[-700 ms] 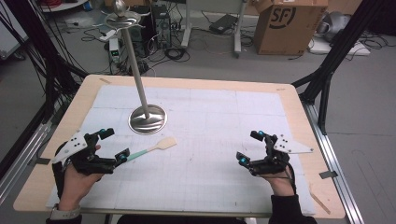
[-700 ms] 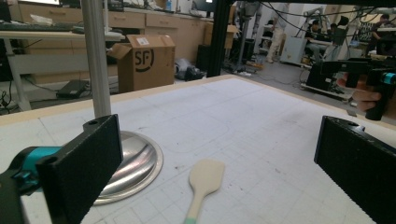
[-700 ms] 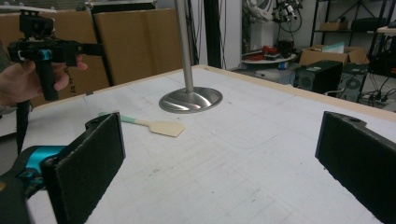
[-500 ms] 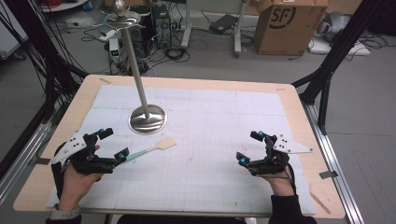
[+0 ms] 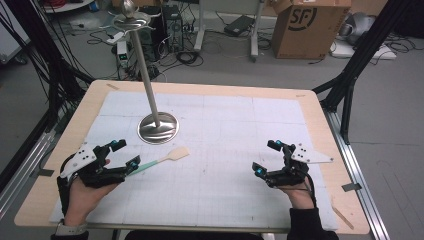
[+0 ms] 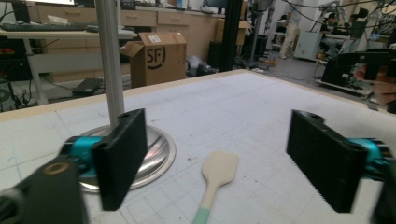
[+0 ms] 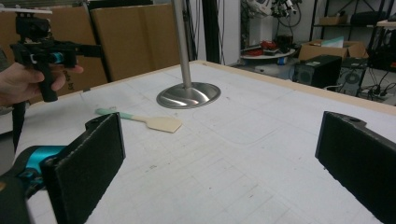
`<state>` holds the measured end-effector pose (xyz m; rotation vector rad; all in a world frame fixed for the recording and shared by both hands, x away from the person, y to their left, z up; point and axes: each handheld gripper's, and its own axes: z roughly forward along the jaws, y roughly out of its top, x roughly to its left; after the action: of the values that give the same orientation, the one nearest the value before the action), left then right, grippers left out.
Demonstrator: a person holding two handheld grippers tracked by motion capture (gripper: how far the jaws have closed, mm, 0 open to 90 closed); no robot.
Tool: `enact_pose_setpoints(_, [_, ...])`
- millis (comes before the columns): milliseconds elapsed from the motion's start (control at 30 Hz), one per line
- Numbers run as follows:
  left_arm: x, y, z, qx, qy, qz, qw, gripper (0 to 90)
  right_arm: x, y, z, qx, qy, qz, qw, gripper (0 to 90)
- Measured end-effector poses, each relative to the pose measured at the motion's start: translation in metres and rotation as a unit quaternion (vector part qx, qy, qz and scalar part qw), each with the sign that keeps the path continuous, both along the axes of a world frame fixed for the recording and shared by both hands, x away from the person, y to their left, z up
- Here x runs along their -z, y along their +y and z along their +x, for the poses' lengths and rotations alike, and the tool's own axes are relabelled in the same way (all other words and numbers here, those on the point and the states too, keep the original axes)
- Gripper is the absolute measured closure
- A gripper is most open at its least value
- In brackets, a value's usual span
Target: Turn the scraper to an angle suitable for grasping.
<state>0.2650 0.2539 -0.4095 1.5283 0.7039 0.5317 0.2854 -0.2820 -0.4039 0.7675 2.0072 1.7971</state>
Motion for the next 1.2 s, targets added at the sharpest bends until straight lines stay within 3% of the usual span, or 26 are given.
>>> enact_pose_setpoints(133, [0.003,-0.001,0.000,0.002,0.015,0.011,0.9998,50.7,0.000,0.000,0.000,0.001,-0.001,0.001,1.0000,0.6])
enact_pose_setpoints(200, [0.005,-0.003,0.001,-0.004,0.034,0.026,0.9991,58.9,0.000,0.000,0.000,0.001,-0.002,0.001,1.0000,0.6])
enact_pose_setpoints(267, [0.006,-0.003,0.001,-0.008,0.035,0.037,0.9987,68.7,0.000,0.000,0.000,0.000,0.001,0.000,1.0000,0.6])
enact_pose_setpoints(300, [0.008,-0.004,0.000,-0.015,0.032,0.053,0.9980,73.9,0.000,0.000,0.000,0.000,0.002,-0.001,1.0000,0.6])
enact_pose_setpoints(400, [0.009,-0.004,0.000,-0.025,0.033,0.065,0.9970,86.5,0.000,0.001,0.000,-0.001,0.003,-0.002,1.0000,0.6])
enact_pose_setpoints(467, [0.010,-0.003,0.001,-0.037,0.052,0.066,0.9958,88.7,0.000,0.001,0.000,0.000,0.005,-0.001,1.0000,0.6])
enact_pose_setpoints(533, [0.011,-0.004,0.001,-0.038,0.055,0.068,0.9954,89.3,0.001,0.001,0.000,0.002,0.002,-0.004,1.0000,0.6])
enact_pose_setpoints(800, [0.018,-0.008,0.004,-0.034,0.079,0.112,0.9900,89.6,0.001,0.001,0.000,0.001,0.002,-0.007,1.0000,0.6])
enact_pose_setpoints(867, [0.021,-0.009,0.005,-0.032,0.082,0.128,0.9878,89.6,0.001,0.001,0.001,0.001,0.003,-0.006,1.0000,0.6])
enact_pose_setpoints(900, [0.023,-0.011,0.006,-0.034,0.092,0.143,0.9849,89.6,0.001,0.001,0.001,0.002,0.003,-0.006,1.0000,0.6])
enact_pose_setpoints(933, [0.023,-0.011,0.006,-0.034,0.092,0.143,0.9849,89.6,0.001,0.001,0.000,0.002,0.006,-0.006,1.0000,0.6])
enact_pose_setpoints(1067, [0.028,-0.015,0.008,-0.015,0.116,0.161,0.9800,89.6,0.001,0.001,0.000,0.000,0.007,-0.007,0.9999,0.6])
enact_pose_setpoints(1100, [0.031,-0.017,0.009,-0.019,0.122,0.177,0.9765,89.5,0.001,0.001,0.001,0.000,0.007,-0.008,0.9999,0.6])
enact_pose_setpoints(1133, [0.031,-0.017,0.009,-0.019,0.122,0.177,0.9765,89.5,0.001,0.001,0.001,0.000,0.007,-0.008,0.9999,0.6])
enact_pose_setpoints(1167, [0.033,-0.018,0.010,-0.022,0.127,0.182,0.9747,89.5,0.001,0.001,0.001,-0.001,0.007,-0.007,0.9999,0.6])
enact_pose_setpoints(1200, [0.037,-0.020,0.012,-0.016,0.145,0.195,0.9699,89.6,0.001,0.001,0.001,-0.001,0.007,-0.008,0.9999,0.6])
